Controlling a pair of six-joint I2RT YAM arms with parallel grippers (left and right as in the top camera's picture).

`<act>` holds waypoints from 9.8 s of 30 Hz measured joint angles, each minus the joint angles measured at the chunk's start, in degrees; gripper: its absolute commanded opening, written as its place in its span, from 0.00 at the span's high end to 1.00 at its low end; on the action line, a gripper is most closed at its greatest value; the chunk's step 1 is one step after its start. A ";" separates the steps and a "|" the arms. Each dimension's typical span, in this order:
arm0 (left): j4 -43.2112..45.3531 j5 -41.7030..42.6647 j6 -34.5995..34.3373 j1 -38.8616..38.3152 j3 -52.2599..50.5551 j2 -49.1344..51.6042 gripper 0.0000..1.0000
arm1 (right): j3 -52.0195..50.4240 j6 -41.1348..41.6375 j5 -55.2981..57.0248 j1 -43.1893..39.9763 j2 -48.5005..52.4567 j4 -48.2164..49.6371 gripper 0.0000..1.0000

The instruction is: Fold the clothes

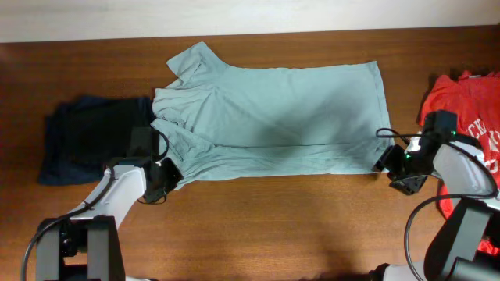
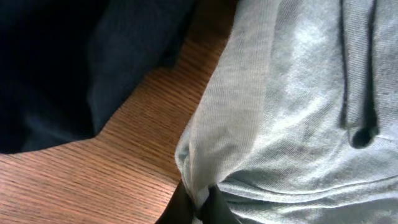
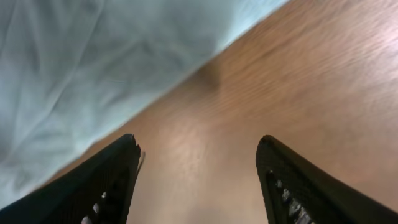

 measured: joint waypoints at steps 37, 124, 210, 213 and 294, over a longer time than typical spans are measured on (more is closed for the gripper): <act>-25.05 1.49 0.24 0.66 5.40 -15.06 1.00 | -1.27 9.68 17.49 0.00 -2.97 -3.98 0.96; -17.33 12.55 40.41 1.29 58.58 20.96 0.16 | 30.32 -9.25 -6.88 2.27 1.05 -1.25 0.17; -65.09 -2.64 39.17 -6.91 104.67 48.54 1.00 | 33.77 -13.44 8.61 2.19 15.72 -4.42 0.96; -65.11 -2.62 39.19 -6.95 104.67 48.41 1.00 | 33.62 -13.42 9.35 2.19 15.67 -6.32 0.96; -56.11 -9.44 31.67 -0.55 63.84 7.13 0.50 | 33.62 -14.10 0.61 2.21 -1.40 -23.04 0.37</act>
